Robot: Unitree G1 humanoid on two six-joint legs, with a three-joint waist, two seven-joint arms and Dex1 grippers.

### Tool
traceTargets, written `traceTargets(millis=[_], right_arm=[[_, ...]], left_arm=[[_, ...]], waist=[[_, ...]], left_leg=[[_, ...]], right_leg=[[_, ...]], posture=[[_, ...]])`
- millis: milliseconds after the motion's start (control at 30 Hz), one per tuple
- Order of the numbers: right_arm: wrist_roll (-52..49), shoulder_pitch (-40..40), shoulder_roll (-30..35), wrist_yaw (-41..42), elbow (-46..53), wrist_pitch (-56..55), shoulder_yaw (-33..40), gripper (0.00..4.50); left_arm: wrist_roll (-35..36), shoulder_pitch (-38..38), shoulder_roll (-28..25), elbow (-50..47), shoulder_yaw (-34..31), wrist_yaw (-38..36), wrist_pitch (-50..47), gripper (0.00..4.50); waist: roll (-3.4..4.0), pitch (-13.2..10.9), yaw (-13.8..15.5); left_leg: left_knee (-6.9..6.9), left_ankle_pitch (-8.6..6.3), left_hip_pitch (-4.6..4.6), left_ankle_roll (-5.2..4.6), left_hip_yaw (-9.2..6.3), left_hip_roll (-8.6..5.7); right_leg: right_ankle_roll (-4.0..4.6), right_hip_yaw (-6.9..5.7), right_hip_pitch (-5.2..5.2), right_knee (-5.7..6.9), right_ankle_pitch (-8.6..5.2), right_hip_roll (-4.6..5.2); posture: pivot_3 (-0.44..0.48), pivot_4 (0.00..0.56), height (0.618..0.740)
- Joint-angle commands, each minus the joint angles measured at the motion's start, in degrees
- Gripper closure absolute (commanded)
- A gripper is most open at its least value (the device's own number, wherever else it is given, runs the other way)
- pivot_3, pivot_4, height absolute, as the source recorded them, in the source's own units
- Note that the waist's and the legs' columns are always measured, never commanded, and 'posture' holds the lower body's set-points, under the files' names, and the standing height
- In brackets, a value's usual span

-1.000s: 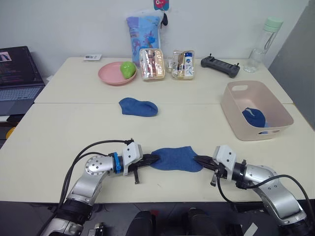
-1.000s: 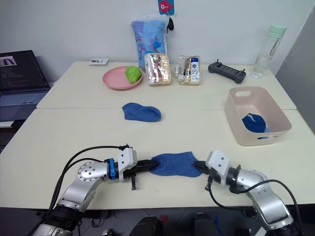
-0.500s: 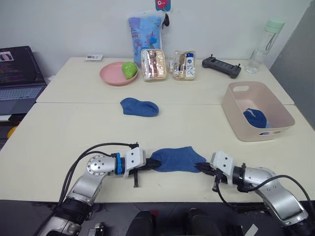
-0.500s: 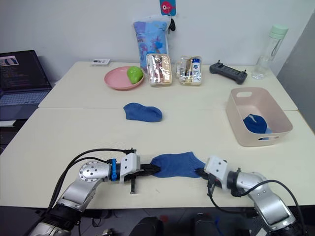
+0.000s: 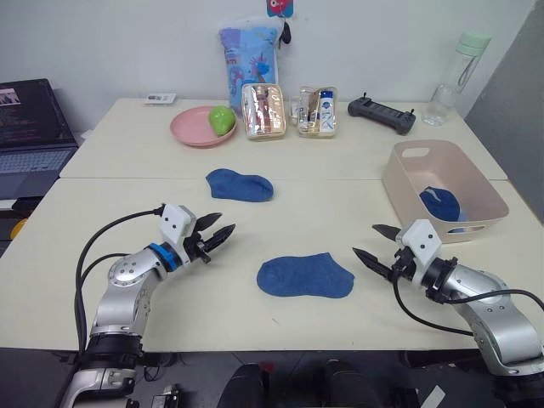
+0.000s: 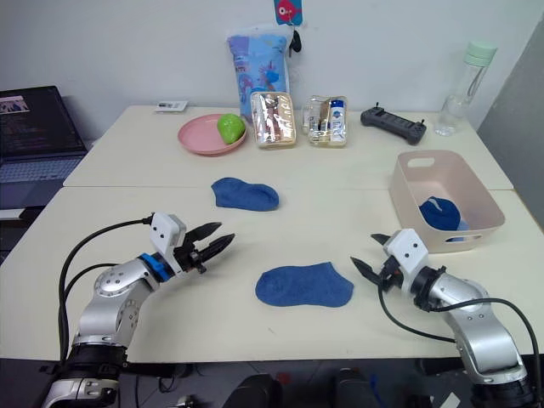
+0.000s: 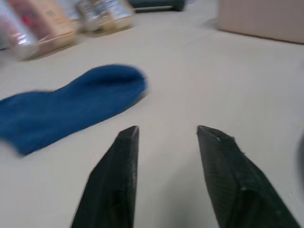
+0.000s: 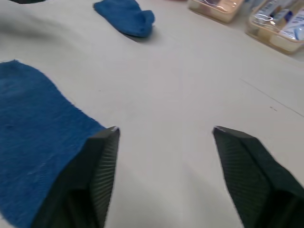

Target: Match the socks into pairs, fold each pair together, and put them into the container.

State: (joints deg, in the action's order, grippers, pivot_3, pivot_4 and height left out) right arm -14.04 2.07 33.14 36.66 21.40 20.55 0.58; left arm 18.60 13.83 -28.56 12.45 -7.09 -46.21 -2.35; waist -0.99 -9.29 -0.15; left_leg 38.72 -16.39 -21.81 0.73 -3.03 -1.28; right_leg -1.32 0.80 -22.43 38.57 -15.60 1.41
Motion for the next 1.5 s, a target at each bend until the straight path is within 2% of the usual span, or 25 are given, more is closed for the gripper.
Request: traceTargets(millis=[33, 167, 333, 467, 567, 700, 800, 933, 1300, 1500], right_arm=[[1.3, 1.2, -1.0, -1.8, 0.2, -0.3, -0.3, 0.00], [1.0, 1.4, -2.2, -2.7, 1.4, 1.0, -0.5, 0.00], [-0.2, 2.9, -2.6, -2.4, 4.0, 3.1, -0.8, 0.00], [-0.9, 5.4, -2.5, -2.3, 6.2, 5.8, -1.5, 0.00], [-0.5, 6.5, -2.7, -3.3, 6.4, 6.8, -1.8, 0.00], [2.7, 6.4, -1.2, -3.7, 6.2, 6.0, -3.9, 0.00], [2.3, 6.0, -2.5, -5.0, 7.5, 7.0, -3.6, 0.00], [2.3, 5.6, -2.9, -5.6, 8.5, 7.5, -3.6, 0.00], [1.9, 4.8, -2.5, -6.3, 10.2, 8.3, -2.8, 0.00], [1.2, 4.9, -2.1, -5.2, 11.2, 9.4, -3.6, 0.00]], left_arm=[[-1.4, -1.9, 0.8, -1.3, -1.0, 3.0, 1.9, 1.17], [-2.6, -2.7, 0.9, -2.7, -0.4, 4.4, 1.9, 0.02], [-6.6, 5.0, 1.7, 1.8, 3.2, 6.0, 0.5, 0.02], [-11.8, 18.2, 5.1, 16.3, 6.4, 9.1, 3.4, 0.02], [-15.6, 25.0, 6.4, 27.0, 9.0, 9.4, 6.7, 0.02], [-19.4, 32.4, 8.1, 39.1, 11.2, 10.8, 10.7, 0.02], [-21.0, 36.5, 9.7, 45.7, 11.6, 13.3, 12.1, 0.02], [-21.3, 39.5, 11.0, 51.5, 10.5, 16.1, 13.5, 0.87], [-19.9, 42.4, 12.8, 56.4, 6.7, 16.8, 13.5, 4.46], [-18.9, 39.1, 12.6, 49.8, 7.7, 4.5, 15.2, 4.49]], waist=[[0.00, 0.0, 0.0], [0.00, 0.0, 0.0], [-0.02, 0.0, 0.3], [-0.08, 0.0, 0.5], [-0.08, 0.0, 0.0], [-0.11, -0.1, -0.1], [-0.16, -0.1, -0.1], [-0.19, -0.1, -0.1], [-0.20, -0.1, -0.1], [-0.20, -0.1, -0.1]], left_leg=[[0.00, 0.00, 0.00, 0.00, 0.00, 0.00], [0.00, 0.00, 0.01, 0.00, -0.01, -0.01], [0.01, 0.00, -0.01, 0.00, -0.01, -0.04], [0.06, 0.00, -0.03, 0.00, -0.01, -0.13], [0.01, 0.00, -0.04, 0.00, 0.00, -0.13], [-0.01, 0.00, -0.14, -0.01, 0.07, -0.10], [0.01, 0.00, -0.15, -0.01, 0.05, -0.10], [0.02, 0.00, -0.18, -0.01, 0.07, -0.11], [0.02, 0.00, -0.19, 0.00, 0.07, -0.11], [0.02, 0.01, -0.19, 0.01, 0.09, -0.11]], right_leg=[[0.00, 0.01, 0.00, 0.00, 0.00, 0.00], [0.00, 0.01, 0.00, 0.00, 0.00, 0.01], [0.00, -0.01, 0.01, 0.00, 0.00, 0.02], [-0.01, -0.04, 0.03, 0.00, 0.01, 0.02], [-0.05, -0.04, 0.02, -0.04, -0.01, -0.01], [-0.06, 0.01, -0.20, 0.06, -0.02, -0.03], [-0.07, -0.01, -0.21, 0.12, -0.02, -0.04], [-0.07, -0.01, -0.23, 0.12, -0.02, -0.04], [-0.07, -0.02, -0.25, 0.14, -0.02, -0.05], [-0.07, -0.02, -0.25, 0.14, -0.02, -0.05]], posture=[[0.000, 0.150, 0.740], [0.000, 0.150, 0.740], [0.000, 0.150, 0.740], [0.000, 0.150, 0.740], [0.000, 0.150, 0.740], [0.000, 0.150, 0.740], [0.000, 0.150, 0.740], [0.000, 0.150, 0.740], [0.000, 0.150, 0.740], [0.000, 0.150, 0.740]])
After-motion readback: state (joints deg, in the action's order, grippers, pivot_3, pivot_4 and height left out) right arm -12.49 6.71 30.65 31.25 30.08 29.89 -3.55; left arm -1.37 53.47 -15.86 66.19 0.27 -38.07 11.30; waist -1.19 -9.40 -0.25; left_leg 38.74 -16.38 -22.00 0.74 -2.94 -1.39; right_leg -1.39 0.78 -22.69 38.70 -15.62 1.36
